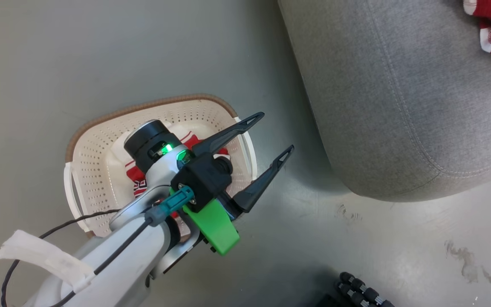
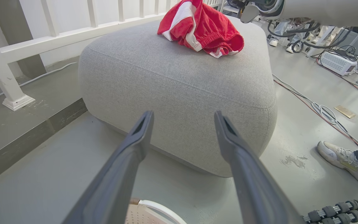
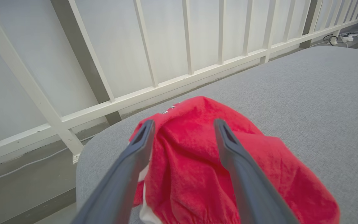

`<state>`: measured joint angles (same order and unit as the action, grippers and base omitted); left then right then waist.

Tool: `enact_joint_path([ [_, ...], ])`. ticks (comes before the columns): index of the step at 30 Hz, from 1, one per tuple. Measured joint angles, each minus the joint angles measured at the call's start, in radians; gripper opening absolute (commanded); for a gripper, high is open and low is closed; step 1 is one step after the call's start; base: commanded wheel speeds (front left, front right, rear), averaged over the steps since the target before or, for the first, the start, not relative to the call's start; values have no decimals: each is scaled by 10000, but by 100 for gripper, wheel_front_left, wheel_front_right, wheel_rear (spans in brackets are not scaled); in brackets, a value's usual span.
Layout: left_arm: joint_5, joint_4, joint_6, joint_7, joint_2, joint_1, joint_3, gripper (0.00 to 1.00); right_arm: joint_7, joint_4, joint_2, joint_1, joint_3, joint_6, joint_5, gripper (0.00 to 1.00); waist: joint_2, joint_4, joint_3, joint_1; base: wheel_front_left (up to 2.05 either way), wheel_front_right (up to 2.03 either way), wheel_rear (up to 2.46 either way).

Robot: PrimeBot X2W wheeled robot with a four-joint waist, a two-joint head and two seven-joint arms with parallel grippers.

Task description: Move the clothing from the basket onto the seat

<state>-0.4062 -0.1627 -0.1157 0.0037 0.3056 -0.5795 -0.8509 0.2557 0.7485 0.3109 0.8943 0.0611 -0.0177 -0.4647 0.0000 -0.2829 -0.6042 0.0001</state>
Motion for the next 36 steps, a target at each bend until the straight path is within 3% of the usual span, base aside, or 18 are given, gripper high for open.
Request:
enact_joint_path([
  [15, -221, 755, 27, -941, -42, 275, 291, 100, 0, -466, -370, -983, -253, -472, 577, 100, 0, 116, 1074, -1, 0, 0, 0],
  [36, -901, 1820, 1009, -2090, -270, 1619, 1394, 100, 0, -2801, -1223, -3317, -1501, -963, 1582, 100, 0, 1023, 2901, -1, 0, 0, 0],
])
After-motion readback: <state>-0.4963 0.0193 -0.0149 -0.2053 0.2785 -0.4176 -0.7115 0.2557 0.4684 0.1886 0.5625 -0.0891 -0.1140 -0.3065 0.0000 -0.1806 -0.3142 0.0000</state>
